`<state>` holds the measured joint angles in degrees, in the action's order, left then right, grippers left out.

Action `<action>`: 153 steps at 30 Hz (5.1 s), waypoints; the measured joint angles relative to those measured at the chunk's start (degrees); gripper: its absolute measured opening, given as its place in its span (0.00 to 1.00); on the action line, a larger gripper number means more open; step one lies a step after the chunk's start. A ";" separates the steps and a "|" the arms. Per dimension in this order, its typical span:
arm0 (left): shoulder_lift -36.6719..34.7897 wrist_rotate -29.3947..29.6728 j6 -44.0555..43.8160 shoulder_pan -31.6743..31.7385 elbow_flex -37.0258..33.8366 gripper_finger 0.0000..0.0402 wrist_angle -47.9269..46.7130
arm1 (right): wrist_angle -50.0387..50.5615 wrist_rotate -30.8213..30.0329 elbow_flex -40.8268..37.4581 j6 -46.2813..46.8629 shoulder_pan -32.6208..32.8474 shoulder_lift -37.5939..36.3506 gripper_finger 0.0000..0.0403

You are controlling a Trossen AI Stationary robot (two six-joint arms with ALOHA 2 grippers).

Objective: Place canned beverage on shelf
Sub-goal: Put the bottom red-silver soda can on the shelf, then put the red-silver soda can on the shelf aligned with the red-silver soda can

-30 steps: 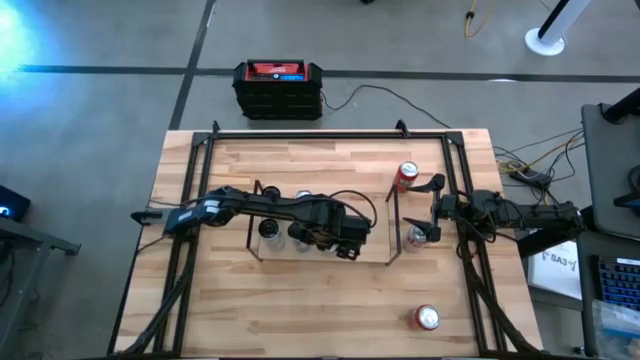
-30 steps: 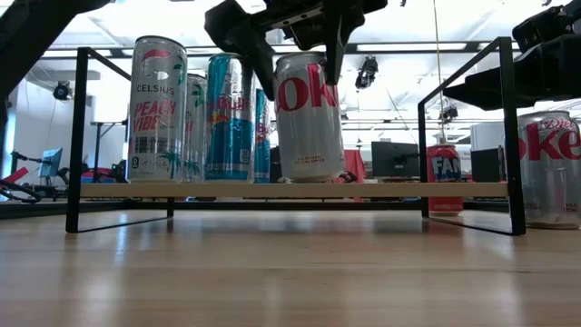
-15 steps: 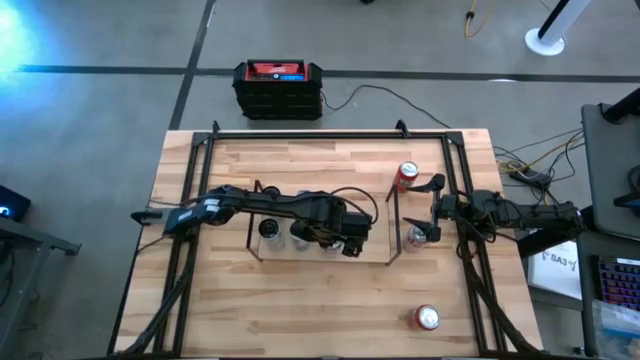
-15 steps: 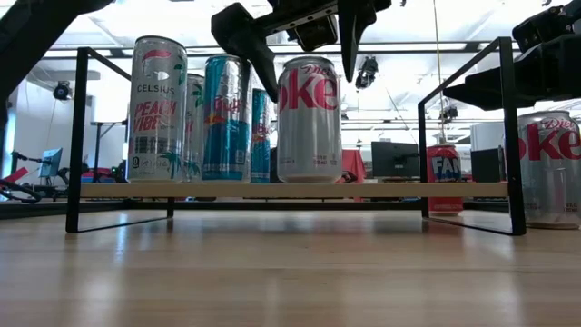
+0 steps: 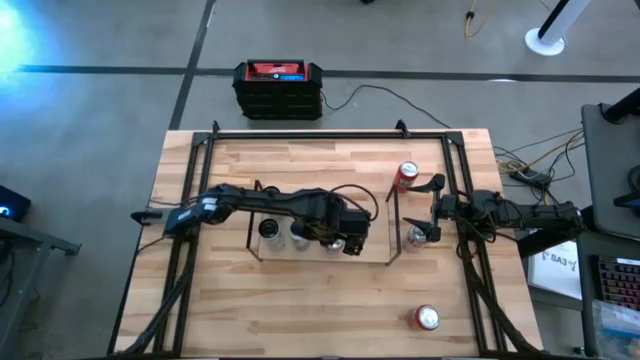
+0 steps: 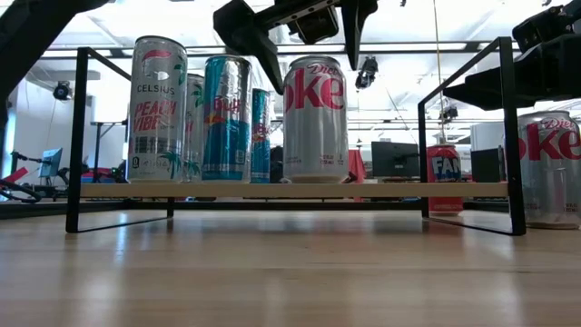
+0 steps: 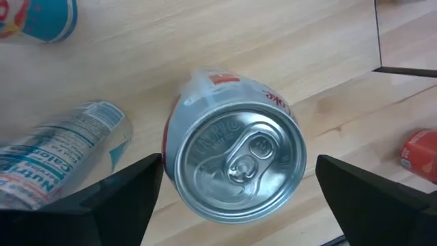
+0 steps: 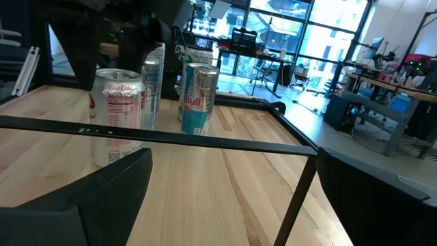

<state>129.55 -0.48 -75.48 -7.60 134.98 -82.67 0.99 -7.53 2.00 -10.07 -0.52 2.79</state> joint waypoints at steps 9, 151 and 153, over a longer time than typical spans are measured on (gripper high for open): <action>-1.41 -0.03 0.68 1.06 0.00 0.92 -0.47 | 0.00 0.00 0.00 0.01 -0.01 0.00 0.99; -128.14 41.89 64.04 0.66 -123.12 0.92 71.49 | -6.06 -2.99 -0.04 33.34 0.12 -0.68 0.99; -128.14 41.89 64.04 0.66 -123.12 0.92 71.49 | -5.42 -3.01 -0.04 36.46 0.12 -0.87 0.99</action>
<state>1.41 41.41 -11.44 -6.94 11.86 -11.18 -4.43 -10.54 1.96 26.39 -0.40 1.92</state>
